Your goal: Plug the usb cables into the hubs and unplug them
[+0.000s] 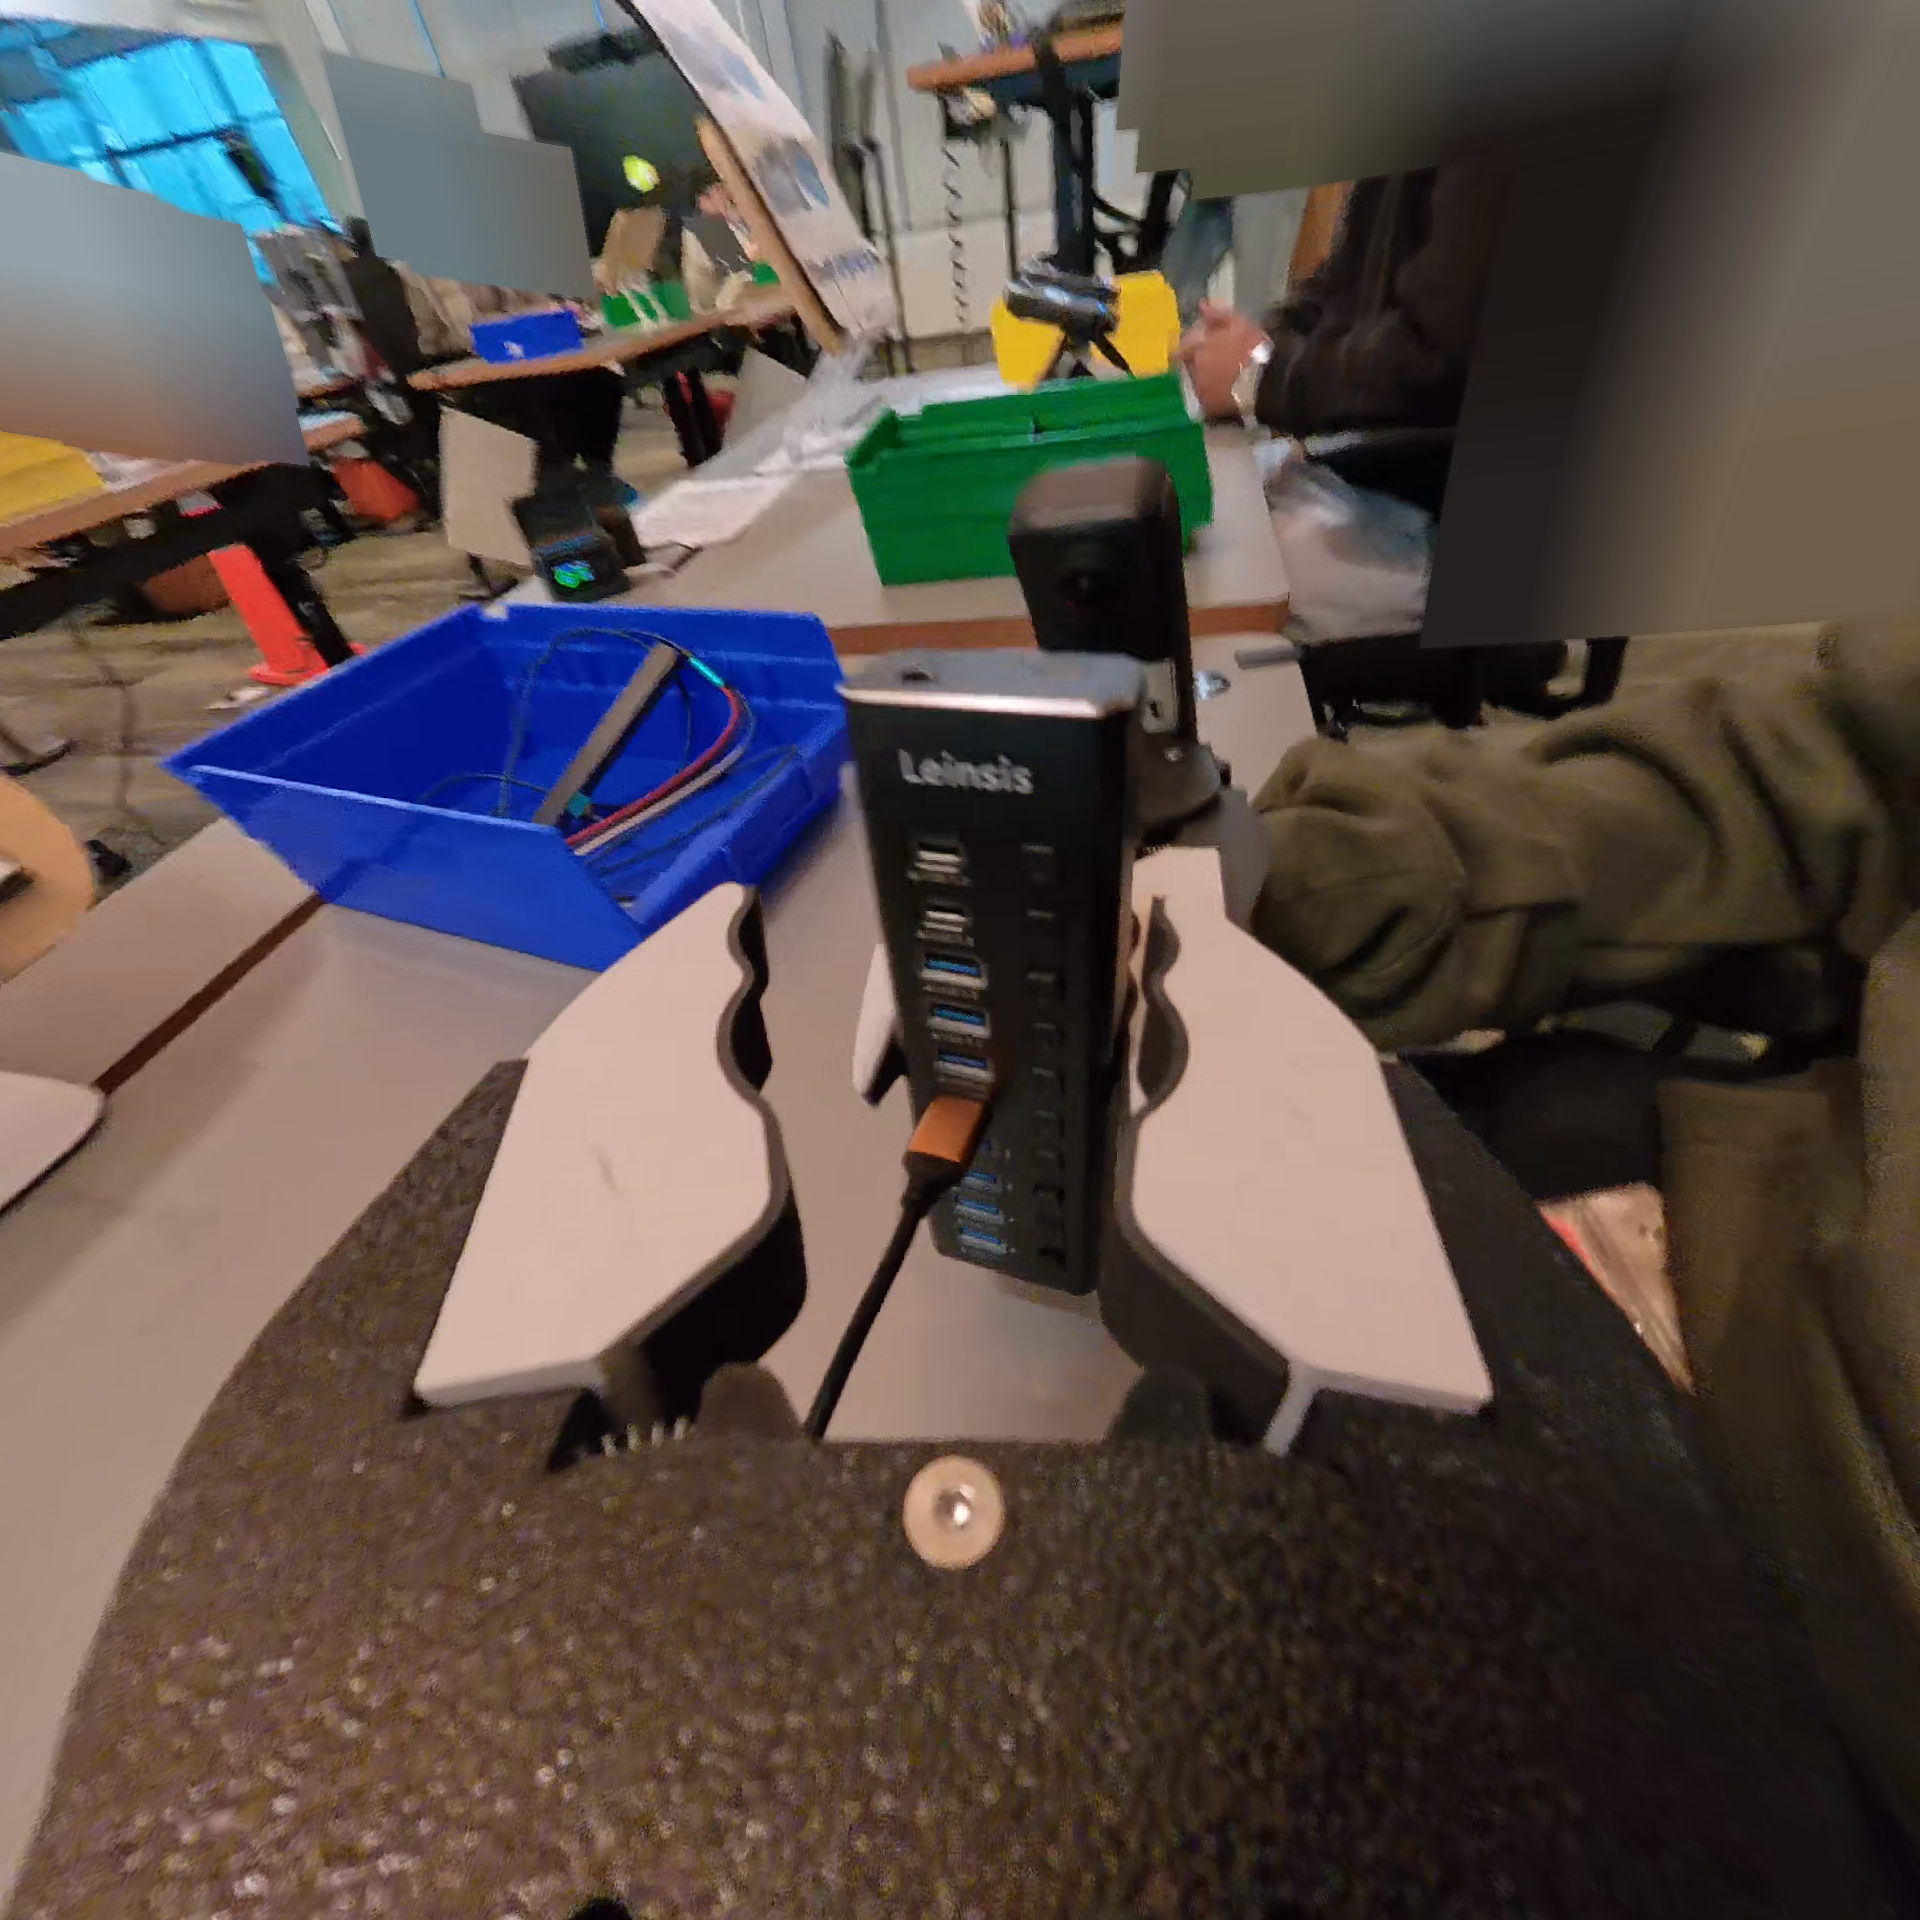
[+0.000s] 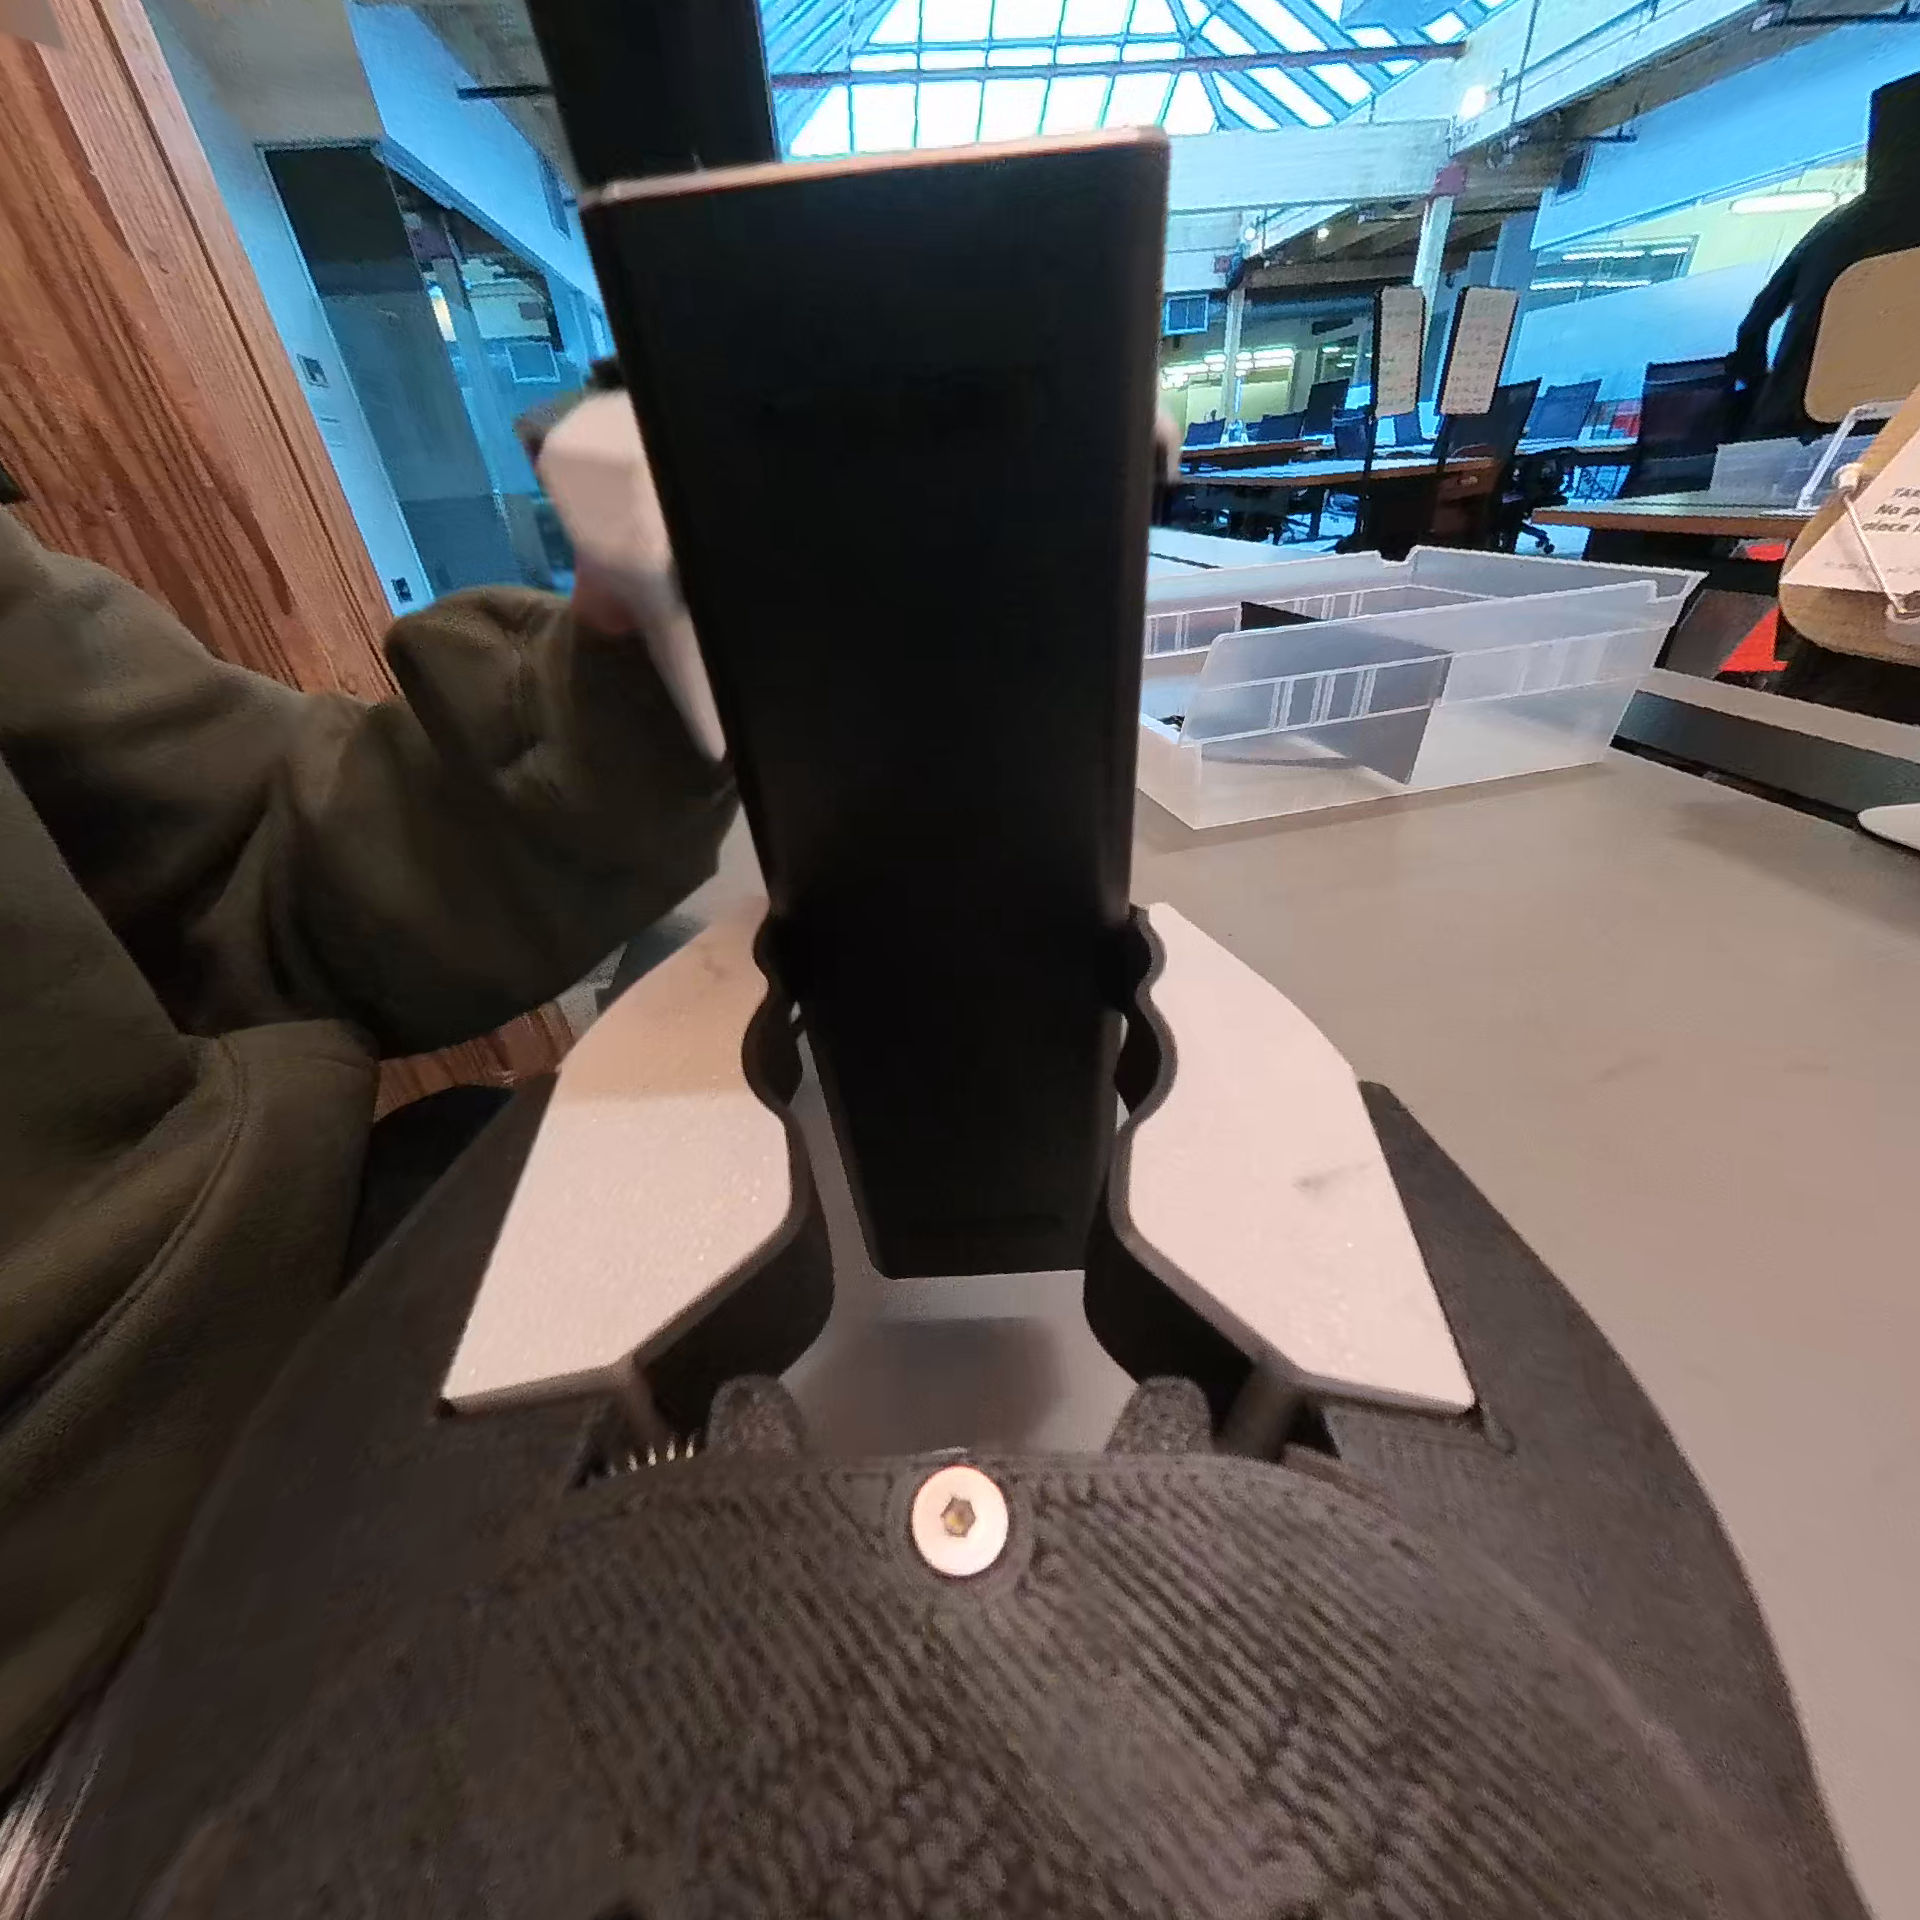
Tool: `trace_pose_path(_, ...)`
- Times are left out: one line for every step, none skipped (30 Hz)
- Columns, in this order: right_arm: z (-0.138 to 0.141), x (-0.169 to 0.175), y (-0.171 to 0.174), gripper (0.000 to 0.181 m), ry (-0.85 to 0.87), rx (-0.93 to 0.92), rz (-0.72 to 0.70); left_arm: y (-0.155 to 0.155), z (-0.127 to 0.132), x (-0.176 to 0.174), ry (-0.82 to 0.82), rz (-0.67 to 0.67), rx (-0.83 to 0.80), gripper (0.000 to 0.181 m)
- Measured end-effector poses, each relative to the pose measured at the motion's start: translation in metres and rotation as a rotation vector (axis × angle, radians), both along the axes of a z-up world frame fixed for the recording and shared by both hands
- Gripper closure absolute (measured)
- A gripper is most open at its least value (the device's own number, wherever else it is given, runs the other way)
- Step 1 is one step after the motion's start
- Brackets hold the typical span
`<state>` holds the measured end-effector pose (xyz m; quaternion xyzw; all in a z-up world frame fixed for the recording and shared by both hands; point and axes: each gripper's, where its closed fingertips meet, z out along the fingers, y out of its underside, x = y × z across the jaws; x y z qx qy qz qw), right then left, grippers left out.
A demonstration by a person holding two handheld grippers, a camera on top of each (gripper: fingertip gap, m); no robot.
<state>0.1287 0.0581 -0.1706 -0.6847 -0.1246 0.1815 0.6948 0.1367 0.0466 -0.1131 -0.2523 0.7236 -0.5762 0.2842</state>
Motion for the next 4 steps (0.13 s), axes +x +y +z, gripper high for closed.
trace_pose_path(-0.001,0.002,-0.001,0.121,-0.004,-0.005,-0.004,0.009,0.007,0.000,-0.006,0.037,-0.015,0.117)
trace_pose_path(-0.001,0.005,-0.002,0.121,-0.007,-0.005,-0.018,0.022,0.013,0.000,-0.003,0.090,-0.010,0.122)
trace_pose_path(-0.001,0.009,-0.003,0.121,-0.002,-0.004,-0.027,0.039,0.017,0.000,0.002,0.160,0.008,0.125)
trace_pose_path(0.000,0.012,-0.005,0.121,0.011,-0.001,-0.032,0.061,0.021,-0.001,0.011,0.243,0.038,0.126)
